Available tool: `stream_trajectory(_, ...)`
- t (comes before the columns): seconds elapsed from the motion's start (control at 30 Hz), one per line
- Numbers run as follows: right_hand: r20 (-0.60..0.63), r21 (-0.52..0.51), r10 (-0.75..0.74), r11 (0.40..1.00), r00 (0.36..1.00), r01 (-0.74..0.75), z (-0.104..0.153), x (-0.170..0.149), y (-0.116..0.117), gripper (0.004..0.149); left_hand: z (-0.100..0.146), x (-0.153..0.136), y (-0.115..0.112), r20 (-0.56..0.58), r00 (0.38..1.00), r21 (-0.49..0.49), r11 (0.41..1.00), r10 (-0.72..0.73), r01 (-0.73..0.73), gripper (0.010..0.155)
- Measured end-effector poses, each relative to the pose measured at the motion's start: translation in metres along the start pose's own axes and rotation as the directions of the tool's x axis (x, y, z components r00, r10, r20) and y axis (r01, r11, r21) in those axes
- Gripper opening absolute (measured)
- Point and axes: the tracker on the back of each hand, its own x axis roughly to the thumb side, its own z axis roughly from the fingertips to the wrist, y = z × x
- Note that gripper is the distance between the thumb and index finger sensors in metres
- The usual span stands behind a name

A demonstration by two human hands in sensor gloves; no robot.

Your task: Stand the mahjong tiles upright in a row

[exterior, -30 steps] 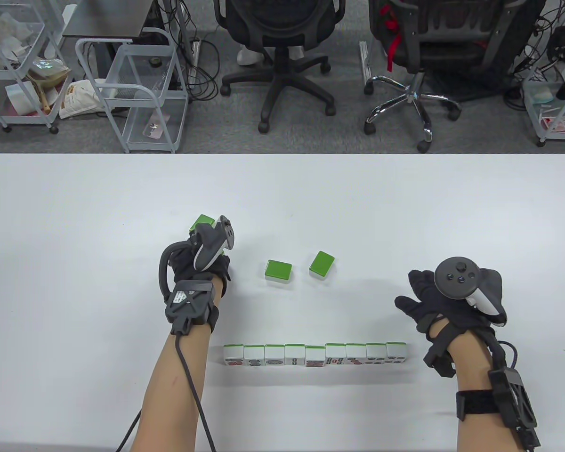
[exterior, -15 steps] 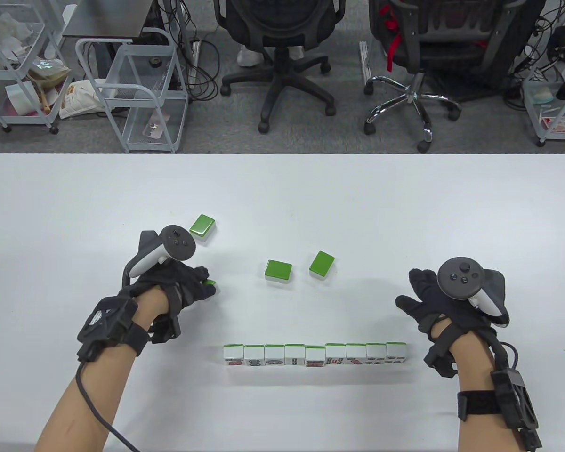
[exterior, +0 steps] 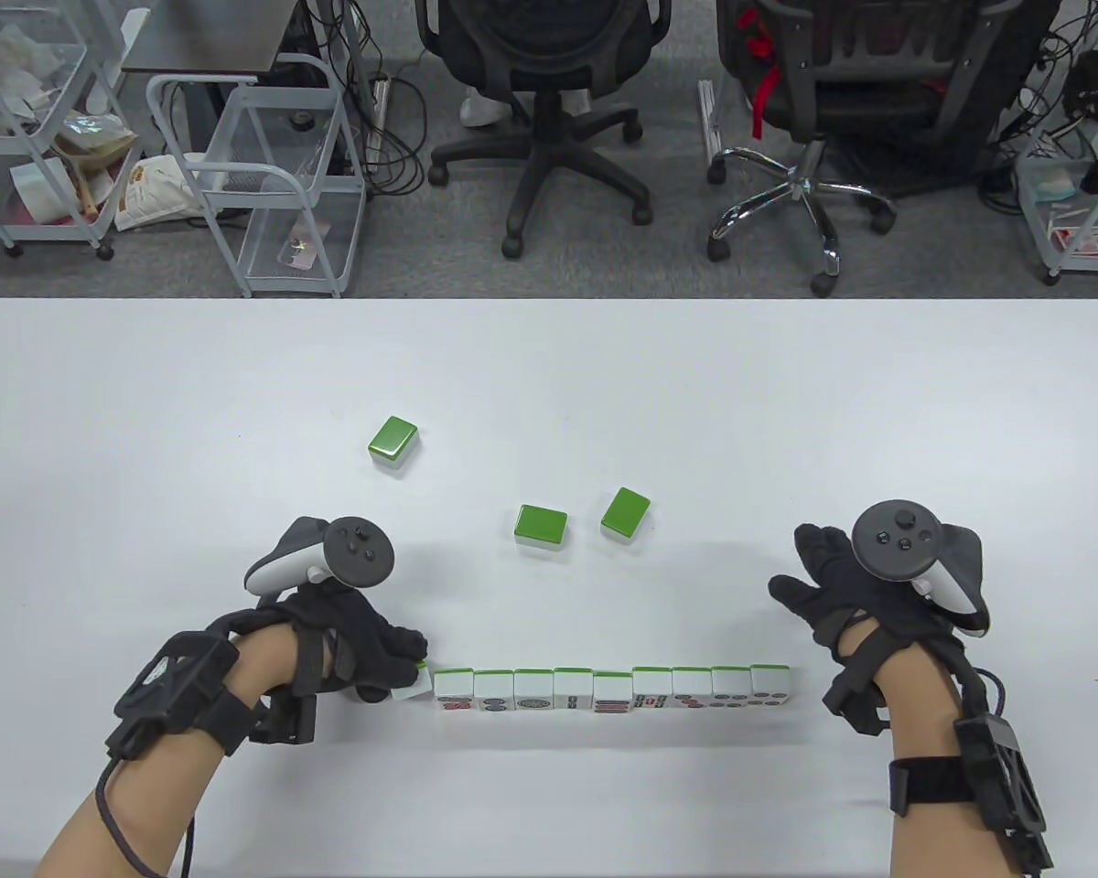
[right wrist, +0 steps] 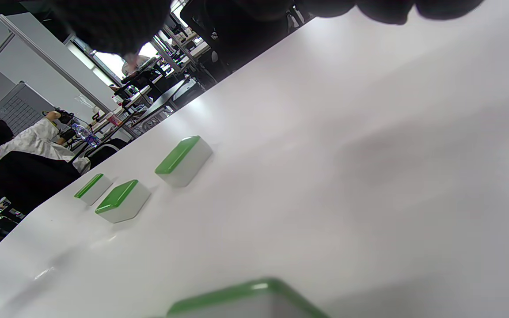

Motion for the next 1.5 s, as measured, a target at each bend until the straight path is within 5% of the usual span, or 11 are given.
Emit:
stream_trajectory(0.23,-0.003,0.002,-0.014,1.0,1.0,0.014,0.001,-0.001,0.0,0.081,0.005,0.016,-0.003,-0.013,0.98,0.099,0.975,-0.2,0.2,0.064)
stream_trajectory(0.5,-0.011,0.017,-0.03,0.999,1.0,0.03,0.001,-0.004,0.0,0.081,0.003,0.009,-0.002,-0.048,0.987,0.191,0.969,-0.151,0.157,0.058)
stream_trajectory(0.97,-0.015,0.023,-0.03,0.999,0.999,0.031,-0.002,-0.007,0.002,0.081,-0.001,-0.002,0.002,0.008,0.998,0.197,0.978,-0.066,0.063,0.061)
stream_trajectory(1.07,-0.011,0.024,-0.03,0.999,0.999,0.03,-0.003,-0.006,0.002,0.081,0.006,-0.006,0.024,-0.038,0.999,0.316,0.948,-0.019,0.03,0.064)
stream_trajectory(1.2,-0.006,0.023,-0.028,0.999,1.0,0.028,-0.004,-0.005,0.003,0.081,0.014,-0.007,0.068,-0.226,0.973,0.523,0.837,-0.046,0.161,0.068)
stream_trajectory(1.43,-0.008,0.025,-0.01,1.0,1.0,0.01,-0.005,-0.005,0.005,0.081,-0.008,-0.006,0.129,-0.533,0.843,0.56,0.717,-0.071,0.415,0.073)
stream_trajectory(1.5,-0.008,0.03,-0.002,1.0,1.0,0.002,-0.006,-0.004,0.006,0.081,-0.024,-0.008,0.139,-0.563,0.804,0.479,0.718,-0.19,0.505,0.073)
